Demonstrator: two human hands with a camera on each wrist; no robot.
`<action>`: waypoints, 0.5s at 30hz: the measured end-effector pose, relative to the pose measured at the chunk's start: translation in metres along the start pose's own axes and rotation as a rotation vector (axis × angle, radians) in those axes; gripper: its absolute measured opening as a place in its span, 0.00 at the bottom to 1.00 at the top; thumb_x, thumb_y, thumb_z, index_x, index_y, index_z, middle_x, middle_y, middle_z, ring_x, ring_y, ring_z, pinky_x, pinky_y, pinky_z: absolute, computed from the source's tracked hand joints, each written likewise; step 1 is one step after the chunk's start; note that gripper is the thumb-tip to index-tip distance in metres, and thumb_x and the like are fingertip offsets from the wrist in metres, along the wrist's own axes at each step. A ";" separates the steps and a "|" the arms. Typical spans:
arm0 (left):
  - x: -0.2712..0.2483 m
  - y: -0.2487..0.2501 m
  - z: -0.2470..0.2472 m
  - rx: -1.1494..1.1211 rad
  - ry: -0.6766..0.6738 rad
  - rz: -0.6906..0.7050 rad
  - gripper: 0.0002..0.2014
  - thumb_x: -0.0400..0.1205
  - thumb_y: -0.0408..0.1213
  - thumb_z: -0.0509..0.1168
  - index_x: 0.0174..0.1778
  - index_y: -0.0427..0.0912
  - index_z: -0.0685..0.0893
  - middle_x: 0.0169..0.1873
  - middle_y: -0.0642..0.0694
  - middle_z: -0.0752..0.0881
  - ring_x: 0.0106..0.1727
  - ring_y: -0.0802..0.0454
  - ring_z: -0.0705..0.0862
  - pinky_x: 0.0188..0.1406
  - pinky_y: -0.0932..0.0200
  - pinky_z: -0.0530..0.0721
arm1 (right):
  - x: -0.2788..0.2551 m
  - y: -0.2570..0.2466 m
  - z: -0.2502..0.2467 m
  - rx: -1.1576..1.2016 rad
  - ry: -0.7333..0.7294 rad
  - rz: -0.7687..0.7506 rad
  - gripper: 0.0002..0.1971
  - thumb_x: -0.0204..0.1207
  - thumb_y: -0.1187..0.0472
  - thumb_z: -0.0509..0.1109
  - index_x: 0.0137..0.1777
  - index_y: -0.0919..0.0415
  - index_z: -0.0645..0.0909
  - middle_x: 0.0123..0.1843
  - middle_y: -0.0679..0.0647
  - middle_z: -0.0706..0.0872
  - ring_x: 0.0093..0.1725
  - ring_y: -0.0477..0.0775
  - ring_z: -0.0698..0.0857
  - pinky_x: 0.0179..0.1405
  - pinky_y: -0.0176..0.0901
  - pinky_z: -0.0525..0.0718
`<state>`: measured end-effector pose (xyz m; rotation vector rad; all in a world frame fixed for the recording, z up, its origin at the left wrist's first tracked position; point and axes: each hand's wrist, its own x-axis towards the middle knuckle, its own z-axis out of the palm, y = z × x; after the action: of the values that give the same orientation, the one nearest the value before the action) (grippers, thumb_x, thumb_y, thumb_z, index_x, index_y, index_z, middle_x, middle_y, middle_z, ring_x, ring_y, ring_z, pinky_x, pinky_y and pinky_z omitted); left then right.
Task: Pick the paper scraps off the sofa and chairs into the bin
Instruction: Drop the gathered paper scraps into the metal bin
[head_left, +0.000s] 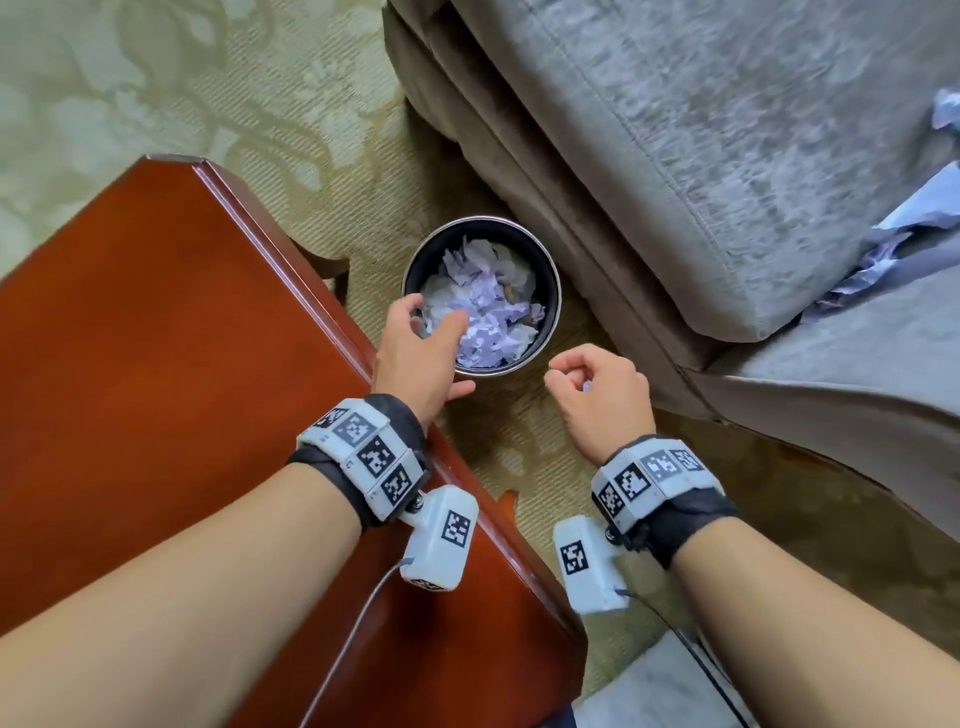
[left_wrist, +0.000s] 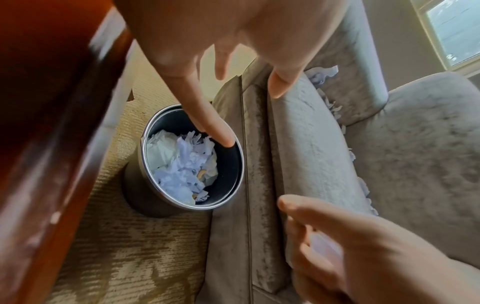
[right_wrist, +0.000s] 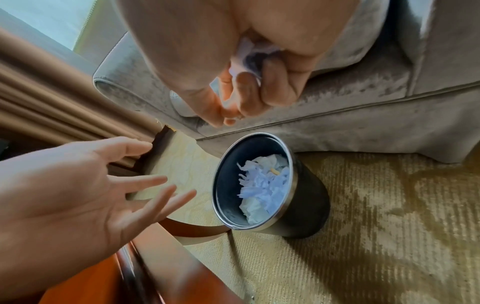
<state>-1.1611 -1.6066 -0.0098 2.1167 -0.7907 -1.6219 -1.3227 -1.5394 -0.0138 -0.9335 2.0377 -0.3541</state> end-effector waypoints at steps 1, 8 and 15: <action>-0.004 0.001 -0.005 -0.004 -0.023 0.005 0.23 0.81 0.46 0.69 0.72 0.52 0.74 0.66 0.49 0.76 0.59 0.47 0.85 0.38 0.47 0.92 | 0.006 -0.007 0.005 -0.009 -0.004 -0.007 0.03 0.72 0.58 0.69 0.41 0.50 0.84 0.28 0.44 0.83 0.42 0.54 0.84 0.49 0.42 0.79; -0.030 -0.003 -0.054 0.021 -0.032 0.039 0.08 0.82 0.41 0.68 0.56 0.46 0.85 0.52 0.47 0.87 0.46 0.51 0.91 0.36 0.53 0.90 | 0.030 -0.045 0.034 -0.060 0.024 -0.074 0.24 0.71 0.55 0.74 0.68 0.57 0.78 0.63 0.52 0.85 0.62 0.54 0.82 0.63 0.40 0.74; -0.062 -0.013 -0.094 0.038 0.002 0.082 0.06 0.83 0.37 0.66 0.52 0.45 0.86 0.50 0.42 0.89 0.42 0.52 0.90 0.32 0.57 0.86 | -0.009 -0.044 0.034 -0.126 0.025 -0.064 0.15 0.72 0.56 0.72 0.59 0.55 0.83 0.55 0.51 0.88 0.56 0.52 0.85 0.60 0.40 0.78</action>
<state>-1.0799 -1.5624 0.0554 2.0829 -0.9018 -1.5746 -1.2711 -1.5598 -0.0046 -1.0773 2.0758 -0.2756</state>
